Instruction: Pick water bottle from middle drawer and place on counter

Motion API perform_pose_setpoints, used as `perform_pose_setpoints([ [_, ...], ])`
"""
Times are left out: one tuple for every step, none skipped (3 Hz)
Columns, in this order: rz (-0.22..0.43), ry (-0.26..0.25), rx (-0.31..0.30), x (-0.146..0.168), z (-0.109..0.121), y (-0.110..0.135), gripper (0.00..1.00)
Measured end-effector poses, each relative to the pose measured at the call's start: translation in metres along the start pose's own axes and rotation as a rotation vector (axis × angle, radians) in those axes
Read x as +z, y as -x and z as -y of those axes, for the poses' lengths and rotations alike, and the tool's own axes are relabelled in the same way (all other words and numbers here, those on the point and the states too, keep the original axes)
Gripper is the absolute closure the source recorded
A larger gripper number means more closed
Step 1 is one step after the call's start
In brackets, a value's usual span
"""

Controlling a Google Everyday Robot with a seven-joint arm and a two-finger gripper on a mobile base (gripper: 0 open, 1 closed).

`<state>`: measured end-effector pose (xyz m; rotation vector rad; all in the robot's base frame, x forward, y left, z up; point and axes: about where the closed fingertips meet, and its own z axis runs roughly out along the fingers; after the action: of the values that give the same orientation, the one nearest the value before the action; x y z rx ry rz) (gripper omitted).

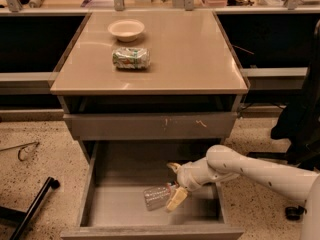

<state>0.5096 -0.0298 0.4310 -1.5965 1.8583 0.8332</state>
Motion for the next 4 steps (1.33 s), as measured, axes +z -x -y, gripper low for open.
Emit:
perform_pose_setpoints([
  [0.0,0.039,0.005,0.016,-0.014,-0.004,0.0],
  [-0.002,0.051,-0.025,0.045,-0.013,0.006,0.0],
  [-0.01,0.054,-0.072,0.071,-0.002,0.02,0.0],
  [-0.029,0.052,-0.107,0.086,0.003,0.026,0.0],
])
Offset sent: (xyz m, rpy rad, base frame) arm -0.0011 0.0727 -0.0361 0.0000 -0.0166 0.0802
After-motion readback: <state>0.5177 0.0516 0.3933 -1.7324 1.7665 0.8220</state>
